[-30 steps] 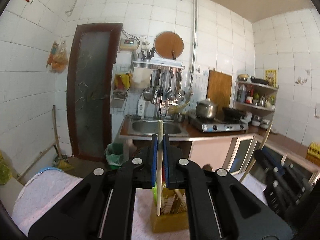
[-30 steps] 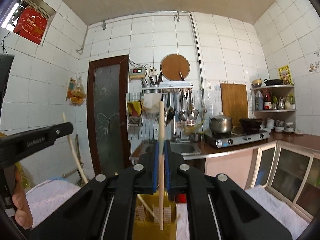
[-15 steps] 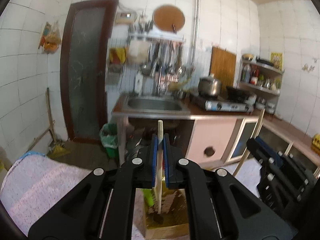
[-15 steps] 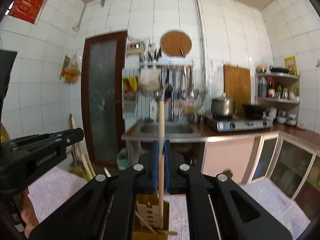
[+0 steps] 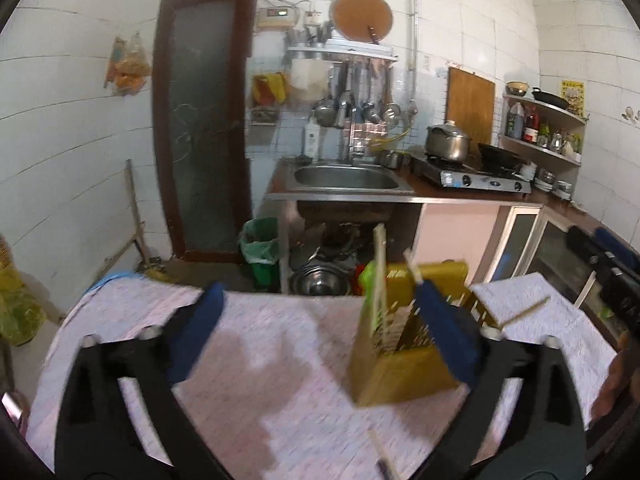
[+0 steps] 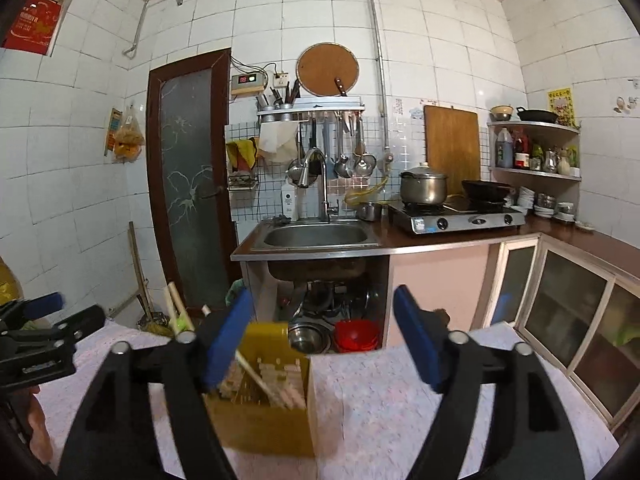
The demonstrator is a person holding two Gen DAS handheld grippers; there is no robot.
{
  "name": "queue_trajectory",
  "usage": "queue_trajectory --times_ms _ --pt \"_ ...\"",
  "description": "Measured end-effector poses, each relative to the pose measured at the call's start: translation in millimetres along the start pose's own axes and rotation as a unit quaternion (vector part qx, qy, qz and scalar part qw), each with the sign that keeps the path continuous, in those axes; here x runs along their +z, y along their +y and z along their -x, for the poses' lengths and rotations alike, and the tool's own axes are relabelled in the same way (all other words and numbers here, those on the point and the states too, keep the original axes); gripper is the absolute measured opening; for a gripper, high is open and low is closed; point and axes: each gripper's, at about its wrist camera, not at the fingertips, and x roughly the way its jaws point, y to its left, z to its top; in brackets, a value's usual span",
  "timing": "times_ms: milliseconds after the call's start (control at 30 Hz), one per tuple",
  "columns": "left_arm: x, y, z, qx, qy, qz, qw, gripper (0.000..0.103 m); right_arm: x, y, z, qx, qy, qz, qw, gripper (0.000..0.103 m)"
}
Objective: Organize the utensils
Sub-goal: 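Lift both chopsticks over the yellow holder and open both tools to drop them in, then close the right tool on the grey spoon handle while the left tool grasps a wooden chopstick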
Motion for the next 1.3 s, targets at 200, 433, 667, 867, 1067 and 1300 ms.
queue_trajectory --times_ms 200,433,667,867,1067,1300 --pt "-63.0 24.9 5.7 0.015 0.093 0.023 0.9953 0.098 -58.1 7.9 22.4 0.003 0.083 0.003 0.997 0.081" --pt "-150.6 39.9 -16.2 0.034 0.195 0.029 0.9798 0.098 -145.7 30.9 11.9 0.003 0.208 0.028 0.978 0.080" --pt "-183.4 35.0 -31.9 0.048 0.234 -0.003 0.9712 0.098 -184.6 42.6 -0.9 -0.009 0.283 0.029 0.959 0.079" --pt "-192.5 25.9 -38.4 0.062 0.245 -0.038 0.9669 0.098 -199.1 57.9 -5.0 0.002 0.322 0.035 0.946 0.060" --pt "-196.0 35.5 -43.8 0.045 0.257 -0.006 0.9654 0.099 -200.5 74.5 -3.0 0.027 0.325 0.046 0.944 0.021" --pt "-196.8 36.6 -44.4 0.042 0.255 -0.004 0.9660 0.099 -197.7 51.9 0.4 0.050 0.333 0.003 0.942 0.010"
